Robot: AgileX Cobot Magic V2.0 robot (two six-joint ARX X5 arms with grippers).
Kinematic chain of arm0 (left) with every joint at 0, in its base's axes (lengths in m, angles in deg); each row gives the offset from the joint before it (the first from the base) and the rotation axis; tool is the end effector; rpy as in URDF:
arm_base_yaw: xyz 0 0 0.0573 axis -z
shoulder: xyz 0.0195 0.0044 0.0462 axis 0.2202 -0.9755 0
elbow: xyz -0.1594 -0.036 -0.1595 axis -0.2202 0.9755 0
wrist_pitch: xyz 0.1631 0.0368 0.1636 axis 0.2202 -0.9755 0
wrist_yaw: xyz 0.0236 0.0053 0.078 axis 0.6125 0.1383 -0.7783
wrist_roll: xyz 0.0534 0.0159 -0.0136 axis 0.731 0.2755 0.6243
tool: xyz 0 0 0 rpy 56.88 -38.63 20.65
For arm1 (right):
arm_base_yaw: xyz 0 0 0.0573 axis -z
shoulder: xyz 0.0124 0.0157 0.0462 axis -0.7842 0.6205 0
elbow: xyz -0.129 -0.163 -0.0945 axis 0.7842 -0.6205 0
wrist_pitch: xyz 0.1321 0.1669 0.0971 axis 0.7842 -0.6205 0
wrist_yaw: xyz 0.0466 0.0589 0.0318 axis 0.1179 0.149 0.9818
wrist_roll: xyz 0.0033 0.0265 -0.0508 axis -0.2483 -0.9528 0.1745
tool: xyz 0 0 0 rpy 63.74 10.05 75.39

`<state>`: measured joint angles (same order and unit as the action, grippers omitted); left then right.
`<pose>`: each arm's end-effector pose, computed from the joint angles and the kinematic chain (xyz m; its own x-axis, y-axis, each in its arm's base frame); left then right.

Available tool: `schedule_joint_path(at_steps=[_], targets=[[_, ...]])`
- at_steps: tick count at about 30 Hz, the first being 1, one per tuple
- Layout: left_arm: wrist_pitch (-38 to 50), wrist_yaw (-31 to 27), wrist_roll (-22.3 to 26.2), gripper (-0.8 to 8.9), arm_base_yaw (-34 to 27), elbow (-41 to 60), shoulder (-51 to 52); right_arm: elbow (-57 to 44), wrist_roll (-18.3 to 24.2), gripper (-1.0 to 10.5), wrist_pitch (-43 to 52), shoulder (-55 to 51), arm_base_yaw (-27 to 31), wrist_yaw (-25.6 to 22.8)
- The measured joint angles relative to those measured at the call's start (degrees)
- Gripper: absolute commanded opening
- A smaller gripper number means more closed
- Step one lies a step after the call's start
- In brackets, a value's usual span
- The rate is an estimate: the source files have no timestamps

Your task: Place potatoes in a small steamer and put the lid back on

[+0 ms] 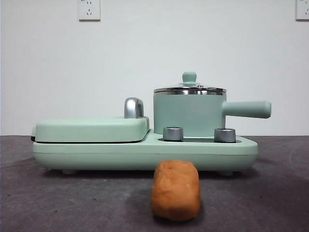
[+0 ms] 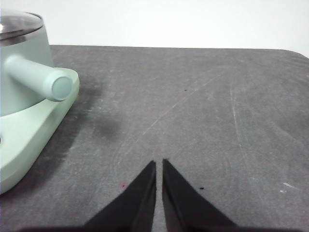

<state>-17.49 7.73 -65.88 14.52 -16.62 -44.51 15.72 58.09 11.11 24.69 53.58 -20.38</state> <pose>0.1179 -0.0047 0.1591 0.9919 -0.0581 -0.1128 0.0501 0.9961 -0.0729 0.1184 -0.0022 0.1514 0.9880 0.0186 -0.1530 -0.0143 0.9995 0.0297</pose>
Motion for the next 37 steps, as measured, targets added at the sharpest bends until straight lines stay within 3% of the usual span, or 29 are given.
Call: schedule_joint_path(at_steps=[6, 10, 14, 20, 29, 37], targets=[[0.0, 0.0, -2.2, 0.19, 0.0, 0.0, 0.0, 0.0, -0.7, 0.2, 0.0, 0.0, 0.0, 0.2], [0.7, 0.3, -9.3, 0.18, 0.0, 0.0, 0.0, 0.0, -5.7, 0.1, 0.8, 0.0, 0.0, 3.1], [3.7, 7.9, -14.9, 0.17, 0.1, -0.1, 0.0, 1.9, -12.8, 0.1, -2.1, 0.0, 0.0, 7.4], [-0.9, 16.7, -17.3, 0.17, 2.1, -5.4, -2.8, 11.7, -19.0, 0.1, -8.4, 1.4, 0.0, 9.4], [-8.8, 18.8, -18.1, 0.17, 6.1, -21.8, -15.9, 30.8, -19.9, 0.1, -23.4, 12.2, 0.0, 18.9], [-9.3, 28.5, -17.4, 0.18, 9.6, -37.1, -31.3, 42.5, -14.8, 0.1, -27.8, 22.4, 0.0, 31.1]])
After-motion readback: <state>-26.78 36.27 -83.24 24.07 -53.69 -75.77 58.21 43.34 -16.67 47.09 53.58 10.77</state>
